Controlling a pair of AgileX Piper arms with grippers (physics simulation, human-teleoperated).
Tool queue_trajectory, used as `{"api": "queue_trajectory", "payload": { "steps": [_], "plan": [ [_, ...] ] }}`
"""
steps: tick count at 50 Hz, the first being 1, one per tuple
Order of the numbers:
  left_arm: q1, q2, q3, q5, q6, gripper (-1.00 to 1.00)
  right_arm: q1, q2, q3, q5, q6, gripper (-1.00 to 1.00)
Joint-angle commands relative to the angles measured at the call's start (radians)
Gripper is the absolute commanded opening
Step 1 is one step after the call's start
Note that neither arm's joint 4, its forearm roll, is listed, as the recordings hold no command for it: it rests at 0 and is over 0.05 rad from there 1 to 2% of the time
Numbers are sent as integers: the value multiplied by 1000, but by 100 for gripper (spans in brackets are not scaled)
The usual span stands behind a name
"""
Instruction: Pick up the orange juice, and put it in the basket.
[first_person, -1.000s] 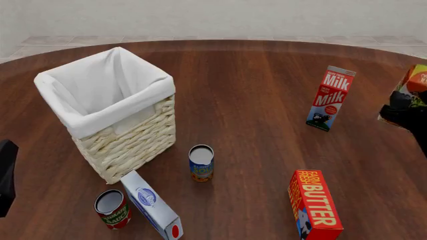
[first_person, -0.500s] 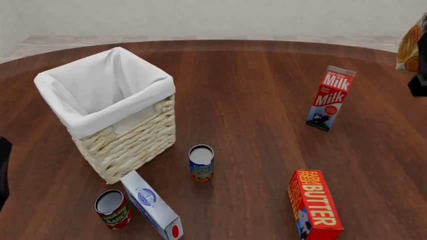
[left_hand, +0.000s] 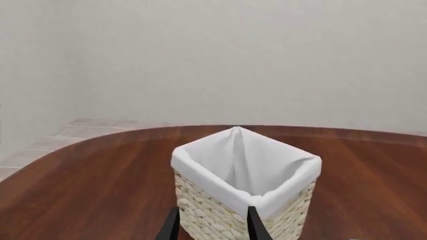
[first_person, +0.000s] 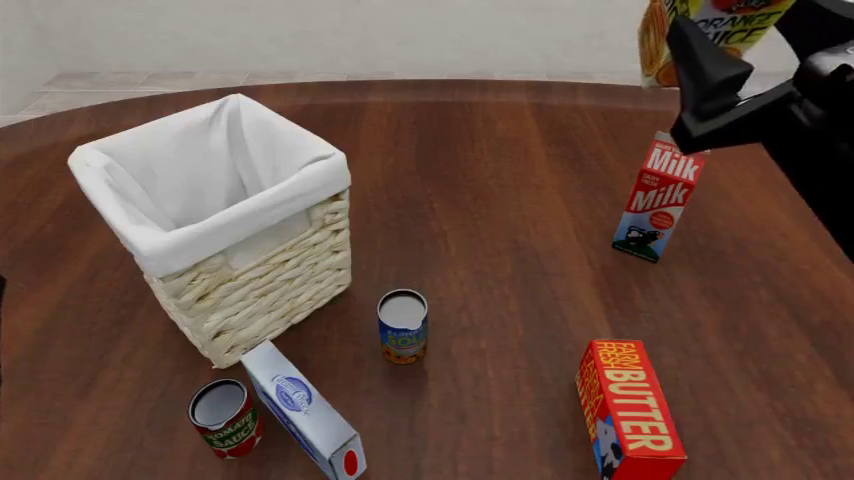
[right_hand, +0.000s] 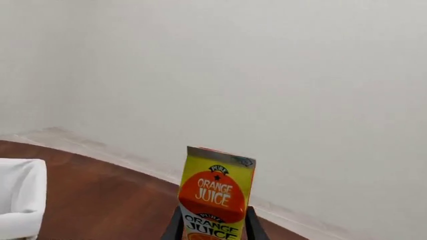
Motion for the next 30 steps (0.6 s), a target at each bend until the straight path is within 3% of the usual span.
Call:
{"api": "queue_trajectory", "payload": {
  "steps": [1,18,30],
  "plan": [
    [7,0,-9,6,3,100,109,139,-56,-80,-1,-100],
    [4,0,-16,11,20,100,268,320,-175,-120,-32,-100],
    [10,0,-15,11,18,100,324,418,-251,-105,-60,-100]
  ]
}}
